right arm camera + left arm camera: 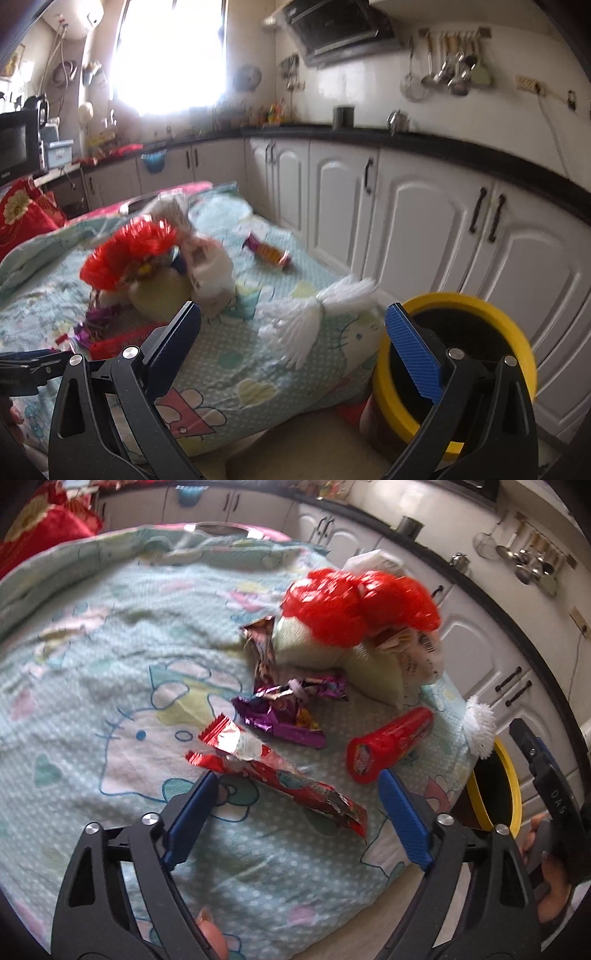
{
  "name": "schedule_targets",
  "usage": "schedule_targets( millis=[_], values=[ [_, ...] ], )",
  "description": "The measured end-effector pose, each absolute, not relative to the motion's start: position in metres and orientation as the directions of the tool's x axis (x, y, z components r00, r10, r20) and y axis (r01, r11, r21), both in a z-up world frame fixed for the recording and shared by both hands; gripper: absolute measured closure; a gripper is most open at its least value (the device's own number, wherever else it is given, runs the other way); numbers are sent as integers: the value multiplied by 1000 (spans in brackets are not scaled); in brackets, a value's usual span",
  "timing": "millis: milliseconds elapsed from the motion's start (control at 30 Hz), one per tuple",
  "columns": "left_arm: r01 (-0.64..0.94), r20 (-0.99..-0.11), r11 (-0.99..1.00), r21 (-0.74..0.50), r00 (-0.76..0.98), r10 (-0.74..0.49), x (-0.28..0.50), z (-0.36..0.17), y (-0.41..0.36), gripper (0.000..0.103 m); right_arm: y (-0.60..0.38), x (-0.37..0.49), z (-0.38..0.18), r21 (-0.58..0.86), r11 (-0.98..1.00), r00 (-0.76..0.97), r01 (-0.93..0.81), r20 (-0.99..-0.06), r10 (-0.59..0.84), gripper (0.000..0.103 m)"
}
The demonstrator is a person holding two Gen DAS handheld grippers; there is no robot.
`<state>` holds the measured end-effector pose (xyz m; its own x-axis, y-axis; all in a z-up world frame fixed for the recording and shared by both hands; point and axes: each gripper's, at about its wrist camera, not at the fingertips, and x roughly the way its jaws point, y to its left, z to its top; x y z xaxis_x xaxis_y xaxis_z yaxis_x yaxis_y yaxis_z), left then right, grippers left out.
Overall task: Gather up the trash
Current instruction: 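Grasp the red candy wrapper with the left gripper while the right grasps the white plastic bundle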
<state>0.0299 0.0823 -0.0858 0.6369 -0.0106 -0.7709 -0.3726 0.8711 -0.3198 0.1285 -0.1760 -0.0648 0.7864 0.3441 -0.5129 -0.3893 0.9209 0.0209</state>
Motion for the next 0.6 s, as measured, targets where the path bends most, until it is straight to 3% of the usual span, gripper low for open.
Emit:
schedule_targets(
  millis=[267, 467, 600],
  values=[
    [-397, -774, 860, -322, 633, 2, 32, -89, 87, 44, -165, 157, -87, 39, 930, 739, -365, -595, 315, 34],
    [-406, -781, 853, -327, 625, -2, 32, -90, 96, 68, -168, 174, -101, 83, 936, 688, -343, -656, 311, 74],
    [-394, -784, 858, -330, 620, -16, 31, -91, 99, 81, -171, 170, -103, 88, 928, 679, -361, -657, 327, 83]
  ],
)
